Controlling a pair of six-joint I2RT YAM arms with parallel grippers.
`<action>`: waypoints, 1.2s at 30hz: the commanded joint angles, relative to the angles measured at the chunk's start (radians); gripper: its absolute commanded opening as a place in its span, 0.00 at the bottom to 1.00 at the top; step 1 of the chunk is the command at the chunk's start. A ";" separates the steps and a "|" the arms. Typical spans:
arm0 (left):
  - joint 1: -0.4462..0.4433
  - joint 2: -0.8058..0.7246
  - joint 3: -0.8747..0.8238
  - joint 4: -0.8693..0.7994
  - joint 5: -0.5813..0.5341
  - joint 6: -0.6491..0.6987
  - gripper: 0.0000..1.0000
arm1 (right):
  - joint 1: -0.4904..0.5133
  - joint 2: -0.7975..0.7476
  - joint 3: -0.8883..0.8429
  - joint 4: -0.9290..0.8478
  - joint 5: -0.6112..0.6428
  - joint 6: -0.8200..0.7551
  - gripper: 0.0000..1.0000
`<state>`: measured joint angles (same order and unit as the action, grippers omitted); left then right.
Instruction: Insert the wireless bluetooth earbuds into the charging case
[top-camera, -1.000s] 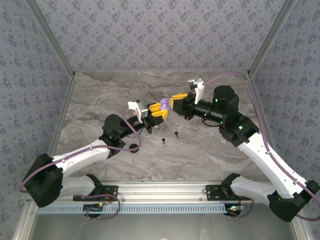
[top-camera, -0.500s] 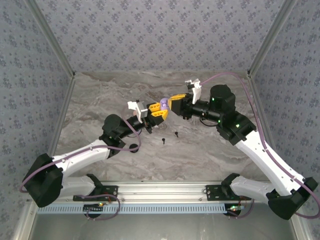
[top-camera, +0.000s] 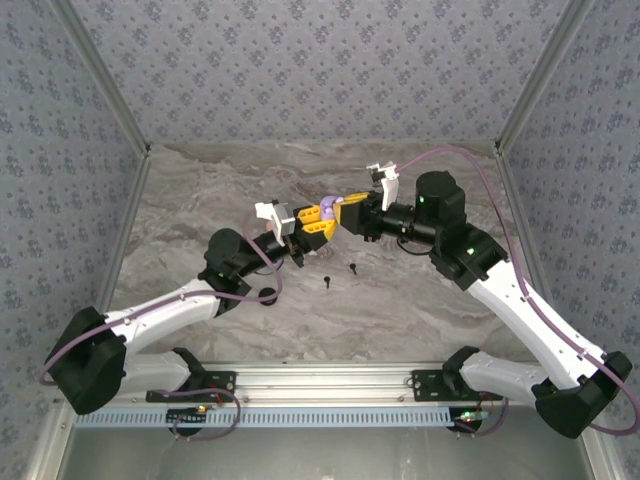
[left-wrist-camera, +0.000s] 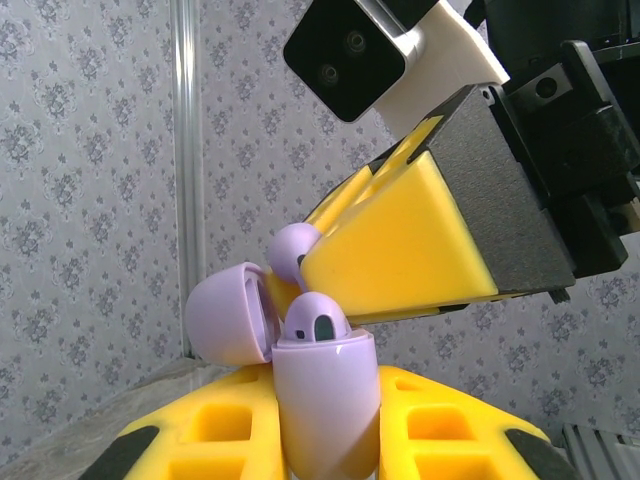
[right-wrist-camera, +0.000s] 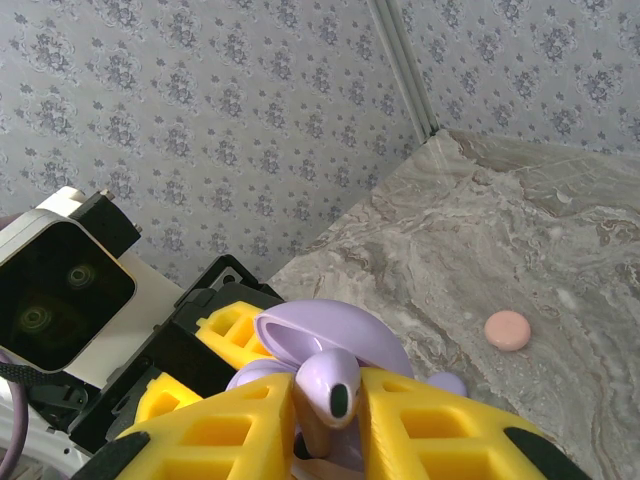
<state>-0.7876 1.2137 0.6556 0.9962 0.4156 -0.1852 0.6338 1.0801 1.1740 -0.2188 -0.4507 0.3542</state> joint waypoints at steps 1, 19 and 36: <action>-0.006 -0.017 0.021 0.077 0.015 -0.010 0.00 | -0.002 -0.011 -0.022 -0.033 -0.023 0.017 0.27; -0.006 -0.005 0.025 0.078 0.017 -0.007 0.00 | -0.048 -0.031 0.071 -0.112 0.013 -0.013 0.60; -0.007 0.012 0.047 0.075 0.044 -0.018 0.00 | -0.075 0.020 0.058 -0.031 -0.201 0.031 1.00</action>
<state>-0.7876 1.2217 0.6609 1.0241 0.4355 -0.1860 0.5442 1.0821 1.2079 -0.2733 -0.5850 0.3771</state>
